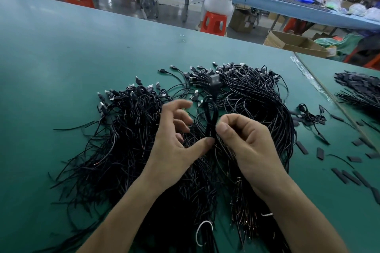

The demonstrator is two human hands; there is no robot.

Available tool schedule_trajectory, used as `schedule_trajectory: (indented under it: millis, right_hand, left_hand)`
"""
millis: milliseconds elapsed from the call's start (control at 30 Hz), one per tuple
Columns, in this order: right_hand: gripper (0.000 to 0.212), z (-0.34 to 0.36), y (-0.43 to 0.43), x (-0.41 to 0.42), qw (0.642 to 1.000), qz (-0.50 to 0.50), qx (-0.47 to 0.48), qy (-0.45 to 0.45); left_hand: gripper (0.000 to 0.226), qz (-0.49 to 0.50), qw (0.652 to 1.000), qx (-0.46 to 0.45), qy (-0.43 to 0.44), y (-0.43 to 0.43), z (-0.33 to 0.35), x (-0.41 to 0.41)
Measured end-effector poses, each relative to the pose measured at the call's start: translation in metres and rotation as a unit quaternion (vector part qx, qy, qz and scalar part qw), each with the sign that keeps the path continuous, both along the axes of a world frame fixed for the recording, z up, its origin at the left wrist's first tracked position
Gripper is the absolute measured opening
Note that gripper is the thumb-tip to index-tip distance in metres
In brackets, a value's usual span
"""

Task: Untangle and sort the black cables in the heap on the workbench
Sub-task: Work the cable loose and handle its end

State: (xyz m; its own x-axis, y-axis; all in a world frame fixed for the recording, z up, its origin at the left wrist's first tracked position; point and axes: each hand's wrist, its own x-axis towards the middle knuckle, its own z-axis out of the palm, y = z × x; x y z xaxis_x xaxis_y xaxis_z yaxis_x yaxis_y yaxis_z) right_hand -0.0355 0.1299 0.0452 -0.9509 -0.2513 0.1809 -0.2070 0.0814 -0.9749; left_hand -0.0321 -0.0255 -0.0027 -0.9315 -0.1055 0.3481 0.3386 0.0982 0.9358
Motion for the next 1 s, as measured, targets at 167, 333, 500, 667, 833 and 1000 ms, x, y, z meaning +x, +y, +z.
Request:
schedule_trajectory:
  millis: [167, 333, 500, 667, 833, 1000]
  right_hand:
    - [0.014, -0.007, -0.007, 0.004, 0.994, 0.02, 0.095, 0.048]
    - [0.015, -0.029, -0.009, 0.01, 0.987, 0.013, 0.157, 0.017]
    - [0.01, -0.035, -0.007, 0.004, 0.984, -0.037, 0.175, 0.001]
    - [0.018, -0.03, -0.001, -0.005, 0.986, -0.103, 0.127, 0.019]
    - [0.017, -0.025, -0.001, -0.006, 0.995, -0.07, 0.066, 0.013]
    - [0.014, -0.023, -0.006, 0.002, 0.992, -0.027, 0.115, 0.049]
  left_hand:
    - [0.016, -0.003, 1.0, 0.006, -0.013, -0.001, -0.002, -0.002]
    - [0.021, -0.051, 0.989, 0.128, -0.062, -0.009, 0.004, -0.004]
    - [0.049, -0.132, 0.982, 0.121, -0.054, -0.007, 0.009, 0.0]
    - [0.031, -0.103, 0.992, -0.038, -0.067, -0.004, 0.002, 0.001]
    - [0.012, -0.089, 0.985, -0.141, -0.045, 0.004, -0.001, 0.002]
    - [0.045, -0.148, 0.973, 0.086, -0.153, -0.001, 0.008, 0.002]
